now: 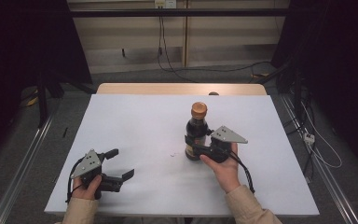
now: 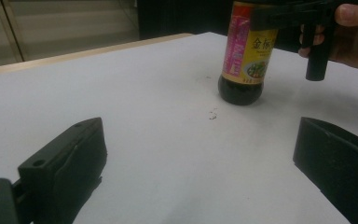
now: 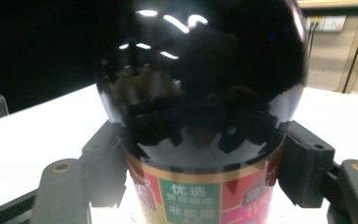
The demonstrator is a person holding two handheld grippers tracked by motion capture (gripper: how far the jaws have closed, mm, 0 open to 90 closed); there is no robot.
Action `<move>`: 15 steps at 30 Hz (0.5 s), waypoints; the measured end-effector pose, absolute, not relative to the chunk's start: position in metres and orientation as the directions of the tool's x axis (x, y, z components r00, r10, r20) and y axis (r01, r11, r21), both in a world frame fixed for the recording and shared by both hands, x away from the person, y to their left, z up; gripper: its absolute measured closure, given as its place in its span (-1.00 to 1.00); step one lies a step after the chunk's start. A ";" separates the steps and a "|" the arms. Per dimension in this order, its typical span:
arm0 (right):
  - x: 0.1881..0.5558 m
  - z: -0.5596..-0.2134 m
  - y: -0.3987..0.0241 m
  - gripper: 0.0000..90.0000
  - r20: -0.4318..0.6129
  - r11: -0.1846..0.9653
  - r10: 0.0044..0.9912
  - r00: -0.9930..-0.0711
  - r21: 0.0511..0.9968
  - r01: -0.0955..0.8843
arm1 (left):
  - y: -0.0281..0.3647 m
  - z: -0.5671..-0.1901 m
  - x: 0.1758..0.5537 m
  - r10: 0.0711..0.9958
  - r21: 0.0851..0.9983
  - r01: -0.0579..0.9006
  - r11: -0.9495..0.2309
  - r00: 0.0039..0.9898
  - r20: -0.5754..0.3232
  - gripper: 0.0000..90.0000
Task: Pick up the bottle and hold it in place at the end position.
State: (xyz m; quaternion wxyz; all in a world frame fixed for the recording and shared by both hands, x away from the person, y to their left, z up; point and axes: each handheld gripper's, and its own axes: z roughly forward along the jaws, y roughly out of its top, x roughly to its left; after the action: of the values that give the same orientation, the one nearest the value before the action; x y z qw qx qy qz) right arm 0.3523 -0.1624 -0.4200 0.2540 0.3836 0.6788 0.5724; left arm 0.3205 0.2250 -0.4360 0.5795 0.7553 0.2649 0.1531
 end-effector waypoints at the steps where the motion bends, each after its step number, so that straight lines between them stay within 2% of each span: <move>1: 0.352 -0.420 -0.162 -0.35 0.088 0.056 0.810 -0.580 0.973 0.225 | 0.225 -0.436 0.320 0.578 0.957 0.223 -0.188 0.813 -0.076 -0.95; 15: 0.359 -0.417 -0.162 -0.32 0.060 0.067 0.814 -0.578 0.978 0.197 | 0.224 -0.435 0.320 0.572 0.959 0.206 -0.196 0.818 -0.059 -0.95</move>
State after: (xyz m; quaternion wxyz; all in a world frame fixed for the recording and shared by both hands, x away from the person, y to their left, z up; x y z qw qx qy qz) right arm 0.3587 -0.1620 -0.4168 0.2693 0.3721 0.6791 0.5727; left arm 0.3200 0.2239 -0.4352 0.5797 0.7570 0.2567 0.1578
